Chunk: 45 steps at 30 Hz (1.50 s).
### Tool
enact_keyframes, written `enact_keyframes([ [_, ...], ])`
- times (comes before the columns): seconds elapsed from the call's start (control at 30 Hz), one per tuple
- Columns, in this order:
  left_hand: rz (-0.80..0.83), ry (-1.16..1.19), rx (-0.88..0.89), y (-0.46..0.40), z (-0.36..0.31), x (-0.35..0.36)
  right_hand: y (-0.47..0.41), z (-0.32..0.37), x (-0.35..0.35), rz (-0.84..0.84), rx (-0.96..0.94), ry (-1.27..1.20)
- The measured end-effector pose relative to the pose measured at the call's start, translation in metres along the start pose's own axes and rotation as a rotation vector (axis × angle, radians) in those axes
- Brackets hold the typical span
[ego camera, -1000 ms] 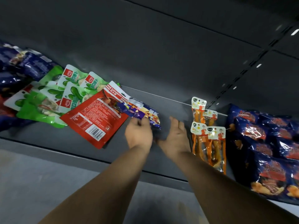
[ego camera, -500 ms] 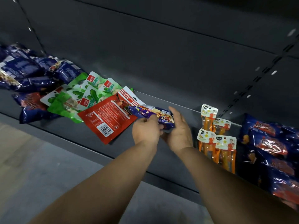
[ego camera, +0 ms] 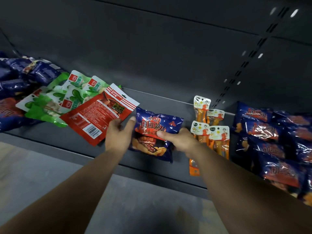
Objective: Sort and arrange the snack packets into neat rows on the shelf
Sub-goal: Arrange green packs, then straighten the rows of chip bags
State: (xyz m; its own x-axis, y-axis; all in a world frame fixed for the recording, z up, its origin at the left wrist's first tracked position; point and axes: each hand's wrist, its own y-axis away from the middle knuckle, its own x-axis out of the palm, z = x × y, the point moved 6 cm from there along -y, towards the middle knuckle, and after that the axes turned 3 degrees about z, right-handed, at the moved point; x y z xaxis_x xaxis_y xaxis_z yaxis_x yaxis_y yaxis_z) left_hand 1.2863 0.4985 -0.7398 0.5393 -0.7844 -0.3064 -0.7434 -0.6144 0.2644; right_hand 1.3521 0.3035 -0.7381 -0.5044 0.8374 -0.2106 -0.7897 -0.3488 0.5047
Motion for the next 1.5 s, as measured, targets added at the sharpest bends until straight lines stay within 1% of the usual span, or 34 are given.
enact_keyframes([
  [0.1, 0.326, 0.111, -0.145, 0.001, 0.015, 0.011, 0.001, -0.006, 0.006, 0.079, 0.066, 0.019],
  [0.13, 0.414, 0.143, -0.163, 0.005, 0.017, 0.014, -0.001, -0.009, 0.008, 0.089, 0.083, 0.011],
  [0.17, 0.472, 0.157, -0.157, 0.008, 0.018, 0.017, -0.001, -0.011, 0.01, 0.096, 0.102, 0.002],
  [0.33, 0.638, 0.182, -0.131, 0.019, 0.021, 0.029, 0.0, -0.015, 0.015, 0.148, 0.146, -0.1],
  [0.4, 0.629, 0.147, -0.11, 0.019, 0.021, 0.03, -0.001, -0.016, 0.015, 0.124, 0.141, -0.142],
  [0.5, 0.549, 0.153, -0.101, 0.016, 0.025, 0.03, -0.003, -0.021, 0.017, 0.105, 0.156, -0.17],
  [0.6, 0.508, 0.166, -0.092, 0.012, 0.029, 0.03, -0.005, -0.022, 0.02, 0.111, 0.159, -0.217],
  [0.8, 0.506, 0.271, -0.147, 0.007, 0.032, 0.027, -0.006, -0.022, 0.021, 0.131, 0.137, -0.261],
  [0.97, 0.554, 0.25, -0.174, 0.01, 0.035, 0.033, -0.005, -0.024, 0.025, 0.188, 0.136, -0.271],
  [1.1, 0.576, 0.231, -0.175, 0.011, 0.035, 0.039, -0.005, -0.025, 0.022, 0.139, 0.091, -0.267],
  [1.23, 0.562, 0.275, -0.213, 0.013, 0.033, 0.036, -0.006, -0.024, 0.02, 0.104, 0.071, -0.243],
  [1.37, 0.522, 0.289, -0.236, 0.014, 0.032, 0.03, -0.006, -0.023, 0.024, 0.114, 0.065, -0.221],
  [1.5, 0.489, 0.292, -0.219, 0.015, 0.029, 0.024, -0.008, -0.018, 0.029, 0.136, 0.046, -0.209],
])
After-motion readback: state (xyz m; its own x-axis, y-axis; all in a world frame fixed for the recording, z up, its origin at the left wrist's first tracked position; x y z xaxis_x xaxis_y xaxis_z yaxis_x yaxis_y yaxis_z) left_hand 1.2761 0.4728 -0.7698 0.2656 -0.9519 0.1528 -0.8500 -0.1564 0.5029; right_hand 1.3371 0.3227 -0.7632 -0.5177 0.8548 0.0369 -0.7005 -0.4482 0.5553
